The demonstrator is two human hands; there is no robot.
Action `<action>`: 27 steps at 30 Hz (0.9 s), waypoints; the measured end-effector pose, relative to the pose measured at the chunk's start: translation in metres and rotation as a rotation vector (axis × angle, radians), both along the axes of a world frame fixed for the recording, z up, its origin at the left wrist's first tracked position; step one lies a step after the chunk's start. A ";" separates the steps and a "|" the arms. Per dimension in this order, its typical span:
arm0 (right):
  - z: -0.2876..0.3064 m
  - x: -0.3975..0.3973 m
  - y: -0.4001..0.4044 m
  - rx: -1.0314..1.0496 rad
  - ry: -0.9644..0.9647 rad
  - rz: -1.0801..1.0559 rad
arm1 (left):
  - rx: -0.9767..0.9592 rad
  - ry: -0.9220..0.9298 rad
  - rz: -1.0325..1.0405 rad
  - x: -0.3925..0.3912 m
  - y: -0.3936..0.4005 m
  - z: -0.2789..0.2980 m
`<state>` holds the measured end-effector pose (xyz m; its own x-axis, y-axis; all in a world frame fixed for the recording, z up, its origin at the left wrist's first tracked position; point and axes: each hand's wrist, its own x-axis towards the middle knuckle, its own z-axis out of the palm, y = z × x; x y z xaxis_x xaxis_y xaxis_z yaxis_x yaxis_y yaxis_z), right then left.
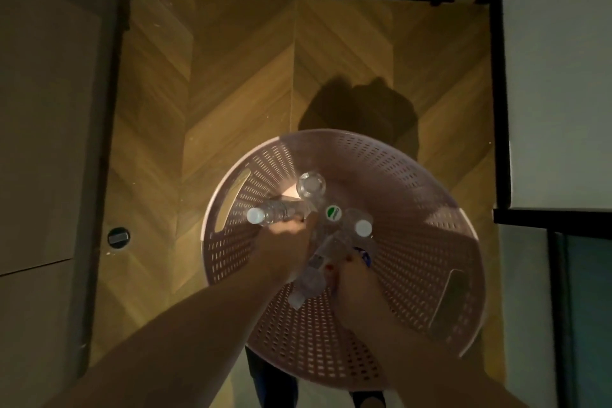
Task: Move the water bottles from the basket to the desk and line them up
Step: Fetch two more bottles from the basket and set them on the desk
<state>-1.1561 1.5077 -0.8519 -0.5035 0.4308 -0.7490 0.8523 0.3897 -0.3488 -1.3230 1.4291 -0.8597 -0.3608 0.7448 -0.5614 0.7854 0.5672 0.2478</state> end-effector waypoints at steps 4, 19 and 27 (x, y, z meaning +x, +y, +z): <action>0.029 0.023 0.032 0.075 -0.026 -0.069 | 0.194 -0.051 0.127 0.003 -0.008 0.047; 0.146 0.030 0.041 0.186 0.162 -0.214 | 0.309 -0.077 0.229 -0.006 -0.059 0.194; 0.349 0.015 0.011 0.086 0.133 -0.243 | 0.147 -0.138 0.462 0.001 -0.115 0.395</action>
<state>-1.1410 1.5187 -0.5034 -0.4688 0.6103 -0.6386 0.8735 0.2126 -0.4380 -1.3225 1.3143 -0.4648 -0.6012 0.5997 -0.5281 0.4144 0.7991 0.4356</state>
